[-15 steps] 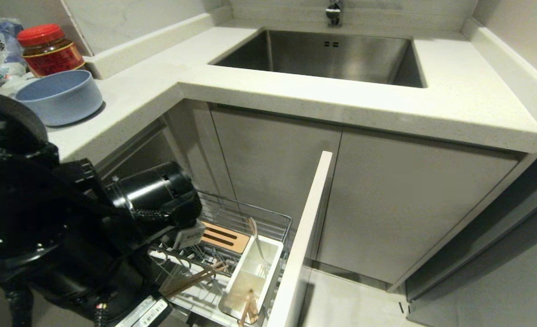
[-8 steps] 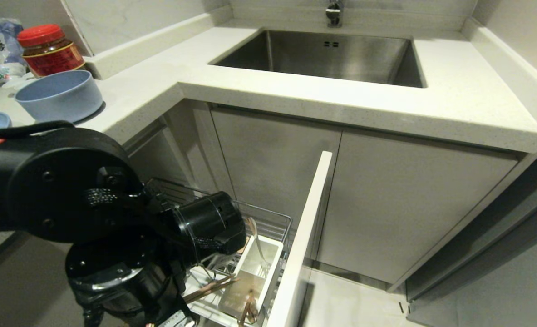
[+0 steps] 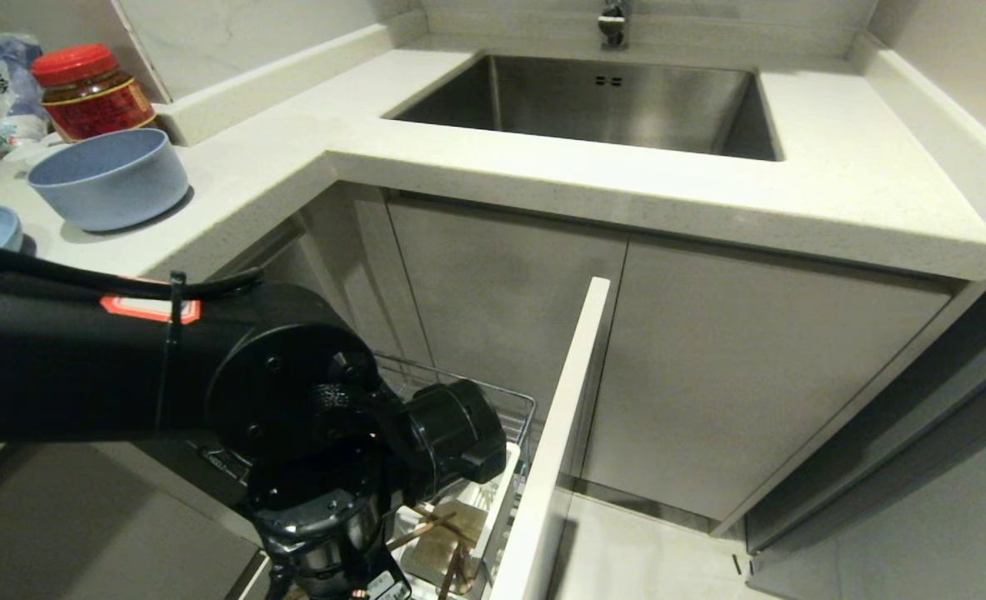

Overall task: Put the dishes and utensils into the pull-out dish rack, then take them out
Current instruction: Pick up the chopsticks and place it in the cupboard

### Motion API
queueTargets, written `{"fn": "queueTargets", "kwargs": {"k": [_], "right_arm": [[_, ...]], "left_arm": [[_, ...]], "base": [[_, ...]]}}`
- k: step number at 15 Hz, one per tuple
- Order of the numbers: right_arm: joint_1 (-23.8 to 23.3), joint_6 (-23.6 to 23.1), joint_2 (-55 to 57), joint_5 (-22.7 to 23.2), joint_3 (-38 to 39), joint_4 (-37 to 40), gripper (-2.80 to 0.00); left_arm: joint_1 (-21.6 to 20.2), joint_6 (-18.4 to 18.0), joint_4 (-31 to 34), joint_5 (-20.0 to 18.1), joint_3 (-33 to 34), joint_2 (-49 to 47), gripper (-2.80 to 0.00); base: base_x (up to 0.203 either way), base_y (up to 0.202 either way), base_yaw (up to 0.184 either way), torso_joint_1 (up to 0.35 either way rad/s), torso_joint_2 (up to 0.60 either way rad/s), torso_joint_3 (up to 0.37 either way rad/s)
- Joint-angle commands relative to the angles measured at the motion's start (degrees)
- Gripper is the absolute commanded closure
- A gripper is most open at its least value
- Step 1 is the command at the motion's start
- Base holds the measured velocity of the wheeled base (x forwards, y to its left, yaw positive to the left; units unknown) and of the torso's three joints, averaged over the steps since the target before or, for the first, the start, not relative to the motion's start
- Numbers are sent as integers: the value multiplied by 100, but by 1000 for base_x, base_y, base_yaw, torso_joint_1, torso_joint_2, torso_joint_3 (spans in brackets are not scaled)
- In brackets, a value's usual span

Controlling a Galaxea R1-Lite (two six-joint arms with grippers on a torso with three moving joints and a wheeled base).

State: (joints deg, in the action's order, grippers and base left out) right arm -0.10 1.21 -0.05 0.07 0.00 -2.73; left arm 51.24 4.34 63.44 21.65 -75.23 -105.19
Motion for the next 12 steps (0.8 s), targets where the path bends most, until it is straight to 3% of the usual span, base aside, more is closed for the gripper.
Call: {"fn": "queueTargets", "kwargs": {"k": [1, 12], "right_arm": [[1, 2, -4, 1, 149, -185, 0], [1, 2, -4, 1, 149, -185, 0]], "left_arm": [[0, 6, 28, 14, -26, -178, 0], [-70, 23, -313, 6, -342, -1018, 0]], "base": [[0, 0, 0, 0, 0, 0], [0, 0, 0, 0, 0, 0]]}}
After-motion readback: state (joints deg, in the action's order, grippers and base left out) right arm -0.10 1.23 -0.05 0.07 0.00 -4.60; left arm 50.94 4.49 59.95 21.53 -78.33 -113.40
